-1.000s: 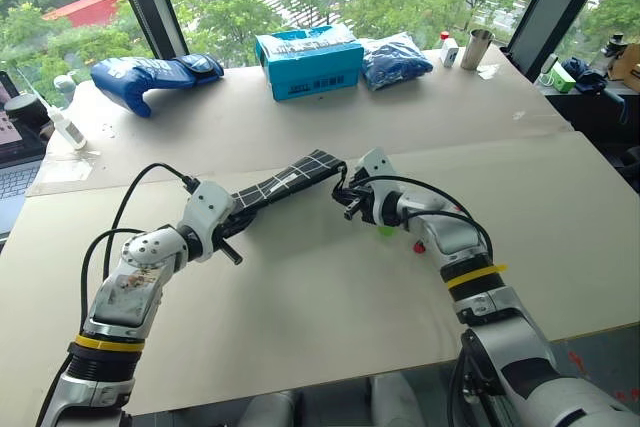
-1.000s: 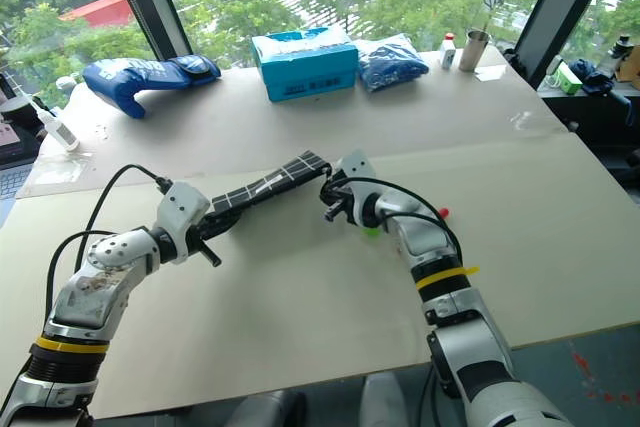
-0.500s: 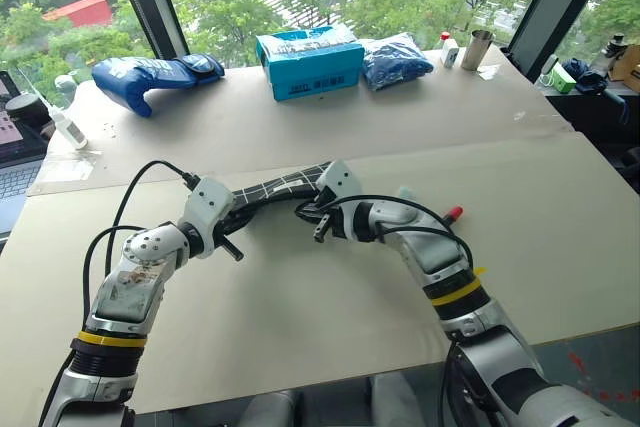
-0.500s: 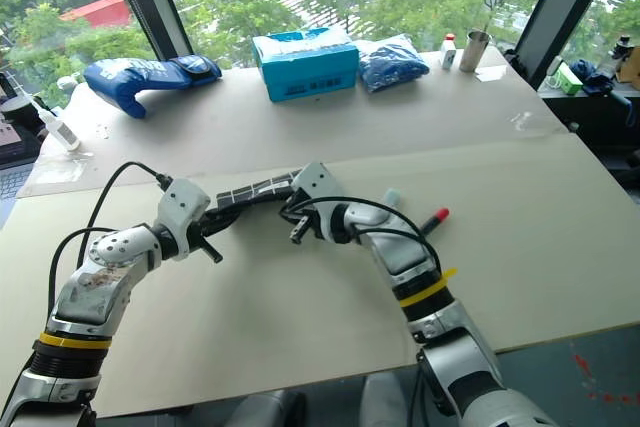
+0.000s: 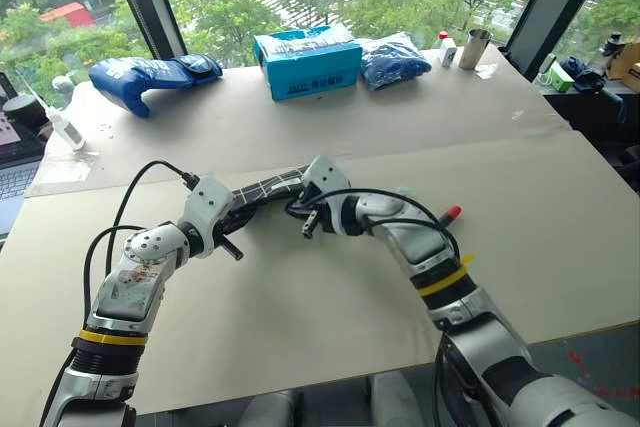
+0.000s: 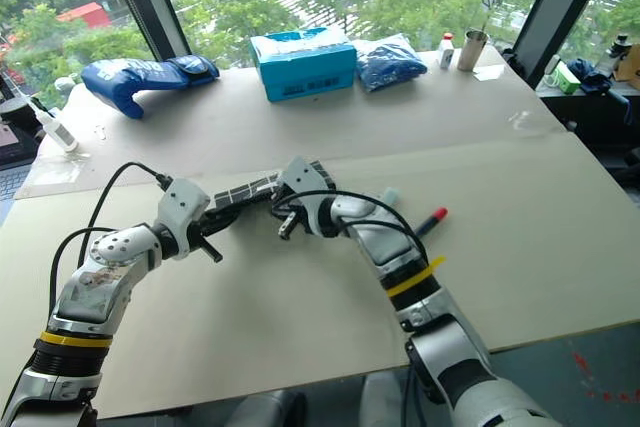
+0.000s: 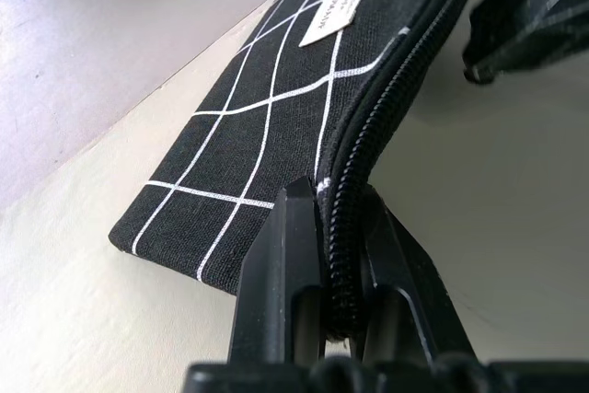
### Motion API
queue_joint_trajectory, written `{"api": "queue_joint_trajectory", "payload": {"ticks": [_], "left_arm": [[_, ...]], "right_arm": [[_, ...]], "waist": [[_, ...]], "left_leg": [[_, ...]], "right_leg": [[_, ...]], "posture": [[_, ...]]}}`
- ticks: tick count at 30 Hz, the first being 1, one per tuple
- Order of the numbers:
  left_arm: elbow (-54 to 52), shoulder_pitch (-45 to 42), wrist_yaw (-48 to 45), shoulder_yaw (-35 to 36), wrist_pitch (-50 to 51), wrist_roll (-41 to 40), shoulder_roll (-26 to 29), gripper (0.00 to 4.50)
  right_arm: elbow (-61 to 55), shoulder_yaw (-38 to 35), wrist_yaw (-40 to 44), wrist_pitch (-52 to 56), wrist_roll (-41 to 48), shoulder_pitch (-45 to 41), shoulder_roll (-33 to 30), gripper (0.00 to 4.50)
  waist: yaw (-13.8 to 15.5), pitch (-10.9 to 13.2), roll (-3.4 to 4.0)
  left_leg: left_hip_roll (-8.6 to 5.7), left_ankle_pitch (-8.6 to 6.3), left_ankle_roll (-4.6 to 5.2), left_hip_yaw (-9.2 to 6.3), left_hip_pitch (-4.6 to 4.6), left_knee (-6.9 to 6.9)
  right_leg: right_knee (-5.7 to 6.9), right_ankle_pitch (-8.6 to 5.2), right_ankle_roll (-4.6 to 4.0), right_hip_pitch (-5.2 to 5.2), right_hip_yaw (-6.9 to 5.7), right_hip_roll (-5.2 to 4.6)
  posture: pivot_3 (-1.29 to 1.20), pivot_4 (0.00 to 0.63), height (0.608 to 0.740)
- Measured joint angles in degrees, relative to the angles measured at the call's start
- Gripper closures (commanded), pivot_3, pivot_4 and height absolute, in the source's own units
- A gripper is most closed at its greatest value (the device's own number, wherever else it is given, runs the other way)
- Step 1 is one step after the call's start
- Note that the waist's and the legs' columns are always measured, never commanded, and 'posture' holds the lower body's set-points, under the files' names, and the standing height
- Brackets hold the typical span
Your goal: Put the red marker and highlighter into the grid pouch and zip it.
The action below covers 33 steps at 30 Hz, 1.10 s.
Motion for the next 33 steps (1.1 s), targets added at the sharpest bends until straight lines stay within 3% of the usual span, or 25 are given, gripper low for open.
{"api": "queue_joint_trajectory", "payload": {"ticks": [5, 13, 25, 33], "left_arm": [[1.4, -0.5, -0.5, -0.1, 0.0, 0.2, 0.0, 4.5], [2.5, -1.2, -0.9, -0.6, 0.0, 0.4, -0.2, 4.5], [1.8, -1.0, -0.5, -0.2, 0.1, -0.1, -0.4, 4.5], [1.8, -1.3, -0.4, -0.2, 0.1, -0.2, -0.6, 4.5]], "right_arm": [[1.0, 1.4, 0.5, 2.0, -0.1, -2.0, 2.8, 4.46], [8.1, 11.2, 1.8, -0.8, -6.4, -3.3, 3.9, 4.46], [16.7, 4.5, -0.2, -5.3, -7.7, -8.4, 1.7, 4.46], [13.1, 6.8, 1.4, -5.0, -8.3, -6.4, 3.7, 4.46]], "waist": [[-0.1, 0.0, 0.0], [-0.1, 0.0, 0.0], [-0.3, 0.0, 0.01], [-1.2, 0.0, 0.01]], "left_leg": [[0.0, 0.0, 0.0, -0.01, 0.0, 0.0], [-0.03, 0.0, 0.0, -0.01, 0.0, 0.01], [-0.01, 0.0, -0.01, -0.02, 0.0, -0.01], [0.01, 0.0, -0.01, -0.04, 0.0, -0.02]], "right_leg": [[0.14, 0.0, 0.0, 0.0, 0.0, 0.0], [0.17, 0.0, 0.0, -0.01, 0.0, -0.01], [0.18, 0.01, -0.01, -0.03, -0.01, 0.01], [0.21, 0.01, -0.01, -0.04, -0.01, 0.01]], "posture": [[0.0, 0.15, 0.74], [0.0, 0.15, 0.74], [0.0, 0.15, 0.74], [0.0, 0.15, 0.74]]}}
